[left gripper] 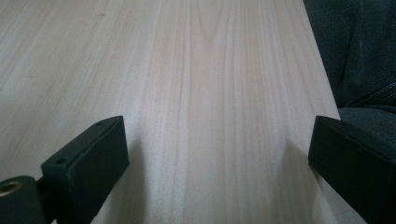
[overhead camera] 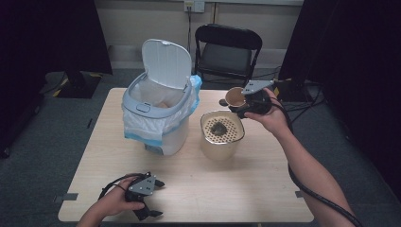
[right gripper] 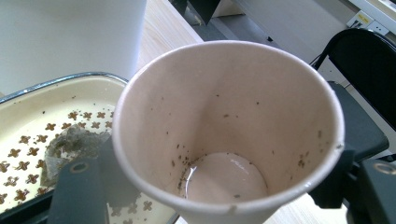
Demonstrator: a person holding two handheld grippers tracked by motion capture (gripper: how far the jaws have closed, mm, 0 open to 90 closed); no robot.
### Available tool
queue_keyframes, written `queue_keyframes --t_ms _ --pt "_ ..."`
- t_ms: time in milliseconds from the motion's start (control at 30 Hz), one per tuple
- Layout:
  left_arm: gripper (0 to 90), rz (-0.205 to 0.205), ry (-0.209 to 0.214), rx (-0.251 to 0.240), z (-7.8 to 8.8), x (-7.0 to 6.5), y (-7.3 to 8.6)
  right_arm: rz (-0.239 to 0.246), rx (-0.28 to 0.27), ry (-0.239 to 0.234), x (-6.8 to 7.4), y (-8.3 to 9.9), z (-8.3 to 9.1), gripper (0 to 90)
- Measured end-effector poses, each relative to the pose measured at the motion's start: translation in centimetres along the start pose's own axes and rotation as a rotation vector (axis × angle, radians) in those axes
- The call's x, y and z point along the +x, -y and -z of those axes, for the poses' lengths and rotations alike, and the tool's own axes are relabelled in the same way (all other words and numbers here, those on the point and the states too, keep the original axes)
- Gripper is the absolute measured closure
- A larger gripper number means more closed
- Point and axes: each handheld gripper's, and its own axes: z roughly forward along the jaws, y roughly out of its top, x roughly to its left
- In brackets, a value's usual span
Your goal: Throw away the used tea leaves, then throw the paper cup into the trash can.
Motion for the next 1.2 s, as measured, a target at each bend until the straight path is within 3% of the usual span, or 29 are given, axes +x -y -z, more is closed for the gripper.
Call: queue_keyframes --t_ms 267,467,667,1200 --pt "4.2 -0.005 0.001 -0.001 0.0 0.0 0.0 -0.010 -0.008 -0.008 0.1 -0.2 0.0 27.5" --pt "3.3 -0.004 0.004 0.000 -0.1 0.0 0.0 -0.065 -0.024 -0.036 -0.2 -0.4 0.2 27.5" --pt "3.3 -0.003 0.004 0.000 -0.1 0.0 0.0 -0.086 -0.030 -0.043 -0.4 -0.5 0.2 27.5" --pt "2.7 -0.009 0.008 0.002 -0.1 0.0 -0.1 -0.119 -0.046 -0.111 -0.3 -2.7 0.5 27.3"
